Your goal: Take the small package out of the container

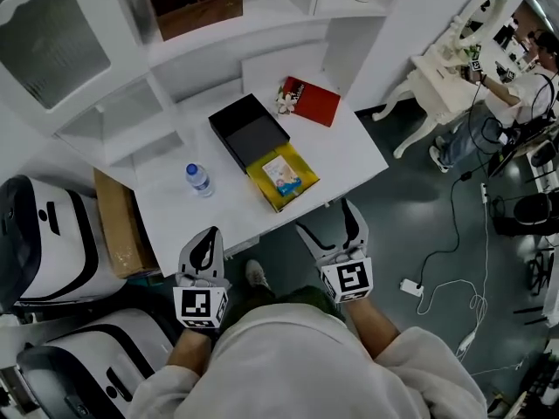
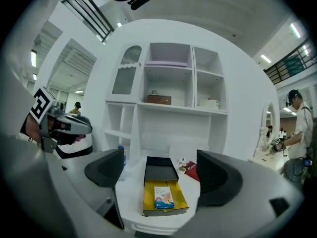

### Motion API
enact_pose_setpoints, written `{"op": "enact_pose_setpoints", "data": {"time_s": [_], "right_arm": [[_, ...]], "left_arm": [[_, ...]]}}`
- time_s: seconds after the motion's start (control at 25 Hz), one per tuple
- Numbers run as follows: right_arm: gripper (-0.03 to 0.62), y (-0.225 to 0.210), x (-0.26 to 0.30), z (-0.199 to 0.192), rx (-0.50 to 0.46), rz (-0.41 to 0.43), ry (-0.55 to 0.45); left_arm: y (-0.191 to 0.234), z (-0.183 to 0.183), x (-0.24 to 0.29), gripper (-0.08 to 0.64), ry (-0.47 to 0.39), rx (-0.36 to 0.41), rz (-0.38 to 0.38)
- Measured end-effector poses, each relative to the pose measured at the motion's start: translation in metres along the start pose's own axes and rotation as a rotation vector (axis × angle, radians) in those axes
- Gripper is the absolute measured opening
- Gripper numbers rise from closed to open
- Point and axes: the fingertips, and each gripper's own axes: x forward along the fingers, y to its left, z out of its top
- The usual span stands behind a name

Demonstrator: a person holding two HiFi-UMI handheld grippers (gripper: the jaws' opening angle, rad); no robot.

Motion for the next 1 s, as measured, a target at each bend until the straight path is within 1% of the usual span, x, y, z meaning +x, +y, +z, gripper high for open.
{"op": "enact_pose_setpoints", "data": {"time_s": [0.16, 0.4, 0.52, 0.64, 0.84, 1.0], "right_arm": [[0.436, -0.006, 0.046, -0.027, 0.000, 0.020, 0.075], [0.436, -0.017, 0.099, -0.068, -0.003, 0.082, 0.168], [0.436, -0.019, 0.125, -0.096, -0.016, 0.128, 0.213], [0.436, -0.020, 0.148, -0.126, -0.021, 0.174, 0.293], [0.436, -0.025, 0.178, -0.174, -0.041, 0.219, 0.429], [0.437, -0.020, 0.199, -0.208, -0.045, 0.258, 0.521]], "left_arm": [[0.017, -0.005, 0.019, 0.008, 0.022, -0.005, 0.009], [0.027, -0.009, 0.039, 0.008, 0.065, -0.010, 0.052], [0.031, -0.009, 0.050, 0.008, 0.076, -0.006, 0.096], [0.034, -0.010, 0.058, 0.008, 0.091, -0.027, 0.151], [0.037, -0.010, 0.069, 0.008, 0.116, -0.042, 0.210], [0.046, -0.019, 0.070, 0.008, 0.146, -0.063, 0.260]]}}
